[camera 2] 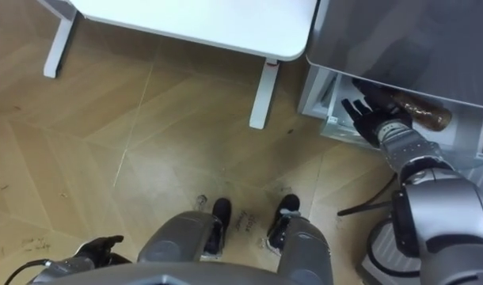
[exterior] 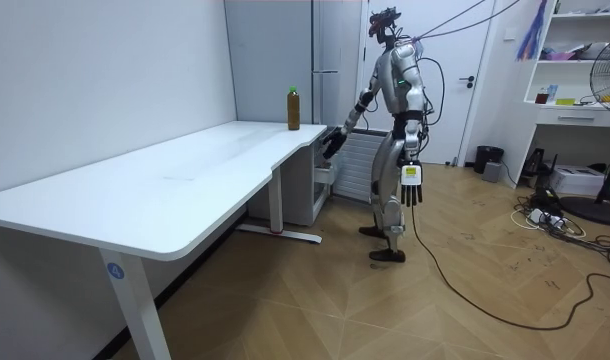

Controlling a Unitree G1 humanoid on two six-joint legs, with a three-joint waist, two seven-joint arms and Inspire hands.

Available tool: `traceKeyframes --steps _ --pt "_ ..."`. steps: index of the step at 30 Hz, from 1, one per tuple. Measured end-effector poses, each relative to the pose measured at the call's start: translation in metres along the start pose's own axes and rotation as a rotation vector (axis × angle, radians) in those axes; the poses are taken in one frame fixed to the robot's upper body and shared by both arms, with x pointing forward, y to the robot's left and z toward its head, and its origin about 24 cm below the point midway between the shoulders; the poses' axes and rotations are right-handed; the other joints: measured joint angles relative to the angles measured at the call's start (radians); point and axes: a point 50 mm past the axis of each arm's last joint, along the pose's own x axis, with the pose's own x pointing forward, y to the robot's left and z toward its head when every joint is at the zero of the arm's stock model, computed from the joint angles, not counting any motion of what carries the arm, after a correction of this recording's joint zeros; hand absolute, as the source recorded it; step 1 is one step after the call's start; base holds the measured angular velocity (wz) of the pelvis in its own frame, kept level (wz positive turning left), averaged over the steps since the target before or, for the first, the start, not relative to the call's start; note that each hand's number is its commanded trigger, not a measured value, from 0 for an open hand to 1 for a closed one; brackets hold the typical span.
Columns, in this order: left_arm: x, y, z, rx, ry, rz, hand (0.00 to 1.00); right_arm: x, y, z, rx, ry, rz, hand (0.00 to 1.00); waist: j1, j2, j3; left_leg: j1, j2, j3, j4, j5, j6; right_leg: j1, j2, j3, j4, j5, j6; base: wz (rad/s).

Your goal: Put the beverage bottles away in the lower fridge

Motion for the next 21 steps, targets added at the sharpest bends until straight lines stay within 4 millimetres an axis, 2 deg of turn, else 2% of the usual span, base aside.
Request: traceKeyframes --steps 6,11,12,13,15,20,21 --pt "0.0 0.002 0.004 -0.039 -0.015 0.009 0.0 -0.001 -0.004 -0.003 -0.01 0.028 -0.017 0.0 -0.018 0.002 -0.0016 0.049 -0.002 0.003 -0.031 0.003 0.003 0.04 0.002 0.004 -0.017 0.002 0.007 0.0" --pt "-0.001 0.003 0.007 -0.048 -0.029 0.018 0.0 -0.002 -0.01 -0.007 -0.029 0.057 -0.016 0.0 -0.046 0.004 -0.0053 0.084 0.0 0.001 -0.053 0.008 0.005 0.082 0.008 -0.012 -0.047 0.008 0.012 0.03" --pt "-0.001 0.003 0.005 -0.05 -0.026 0.018 0.0 -0.004 -0.016 -0.01 -0.027 0.062 -0.011 0.0 -0.053 0.005 -0.0093 0.094 0.0 0.0 -0.056 0.008 0.005 0.097 0.009 -0.014 -0.056 0.009 0.014 0.04" --pt "-0.001 0.003 0.003 -0.055 -0.021 0.019 0.0 -0.005 -0.023 -0.012 -0.019 0.067 -0.018 0.0 -0.063 0.005 -0.018 0.108 0.001 0.001 -0.064 0.008 0.006 0.112 0.011 -0.017 -0.066 0.01 0.017 0.08" --pt "-0.002 0.005 0.0 -0.078 -0.016 0.026 0.0 -0.008 -0.034 -0.015 0.006 0.067 -0.031 0.0 -0.071 0.003 -0.0249 0.133 0.001 0.004 -0.072 0.009 0.007 0.141 0.014 -0.016 -0.08 0.009 0.022 0.04" --pt "-0.002 0.008 -0.001 -0.144 -0.024 0.032 0.0 -0.016 -0.056 -0.024 0.015 0.074 -0.061 0.0 -0.08 0.001 -0.033 0.205 0.005 0.017 -0.109 0.01 0.009 0.217 0.024 -0.015 -0.127 0.012 0.035 0.03" --pt "-0.002 0.009 -0.001 -0.181 -0.036 0.035 0.0 -0.02 -0.069 -0.03 0.023 0.077 -0.074 0.0 -0.083 -0.005 -0.0382 0.225 0.007 0.019 -0.123 0.011 0.01 0.239 0.028 -0.015 -0.14 0.014 0.038 0.07"
